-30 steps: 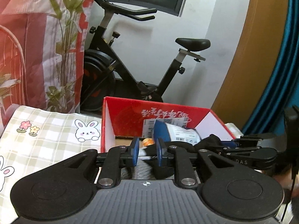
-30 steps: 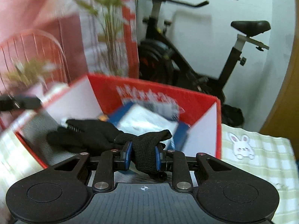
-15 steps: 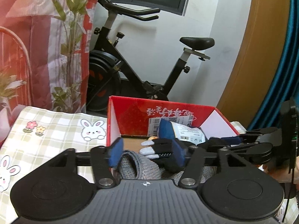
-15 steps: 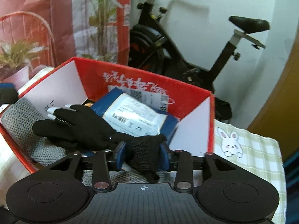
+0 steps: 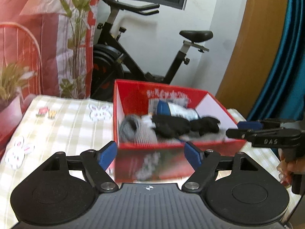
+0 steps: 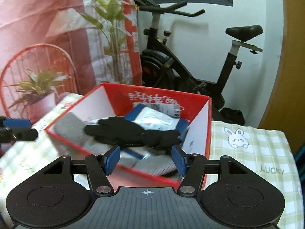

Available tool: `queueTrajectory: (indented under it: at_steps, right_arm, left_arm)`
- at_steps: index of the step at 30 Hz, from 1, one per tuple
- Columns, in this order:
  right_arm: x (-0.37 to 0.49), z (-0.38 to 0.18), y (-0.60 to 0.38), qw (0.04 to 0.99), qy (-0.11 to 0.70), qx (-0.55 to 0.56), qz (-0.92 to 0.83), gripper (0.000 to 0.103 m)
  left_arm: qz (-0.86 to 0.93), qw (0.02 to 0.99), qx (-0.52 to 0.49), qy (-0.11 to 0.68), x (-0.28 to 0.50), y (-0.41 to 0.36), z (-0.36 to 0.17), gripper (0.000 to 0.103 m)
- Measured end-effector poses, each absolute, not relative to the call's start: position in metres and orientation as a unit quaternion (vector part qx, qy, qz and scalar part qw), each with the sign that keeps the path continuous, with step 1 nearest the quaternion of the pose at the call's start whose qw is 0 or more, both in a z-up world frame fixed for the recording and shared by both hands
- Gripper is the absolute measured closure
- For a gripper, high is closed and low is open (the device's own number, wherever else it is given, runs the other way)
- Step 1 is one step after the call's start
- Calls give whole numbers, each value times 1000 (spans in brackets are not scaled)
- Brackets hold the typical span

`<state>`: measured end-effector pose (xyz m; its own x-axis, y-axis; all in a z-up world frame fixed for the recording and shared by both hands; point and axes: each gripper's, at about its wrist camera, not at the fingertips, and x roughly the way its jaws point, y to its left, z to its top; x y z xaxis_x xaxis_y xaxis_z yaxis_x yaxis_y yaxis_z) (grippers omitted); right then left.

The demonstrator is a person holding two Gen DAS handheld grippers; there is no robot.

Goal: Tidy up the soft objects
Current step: 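Open both grippers to drop the black gloves into the box, then move both grippers to the black eye mask and close the left gripper on it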

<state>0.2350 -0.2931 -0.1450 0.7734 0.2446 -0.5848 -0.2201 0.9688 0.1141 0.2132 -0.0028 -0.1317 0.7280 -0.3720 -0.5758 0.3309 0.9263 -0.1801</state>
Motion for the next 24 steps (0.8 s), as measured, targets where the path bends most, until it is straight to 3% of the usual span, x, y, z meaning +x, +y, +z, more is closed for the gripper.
queueTrajectory:
  at_steps: [8,15,24]
  right_arm:
    - [178,-170,-281,933,327,25,146,47]
    - [139,-214,-272,915,376,33,144,47]
    - [113,-246,-253,913,385,3,136,47]
  left_arm:
    - [-202,904,-56,373,171,10,-173,27]
    - [-206,882,-82,415,158,15,-204,38]
    - [-203,872,-90,437,145,12,-230,38]
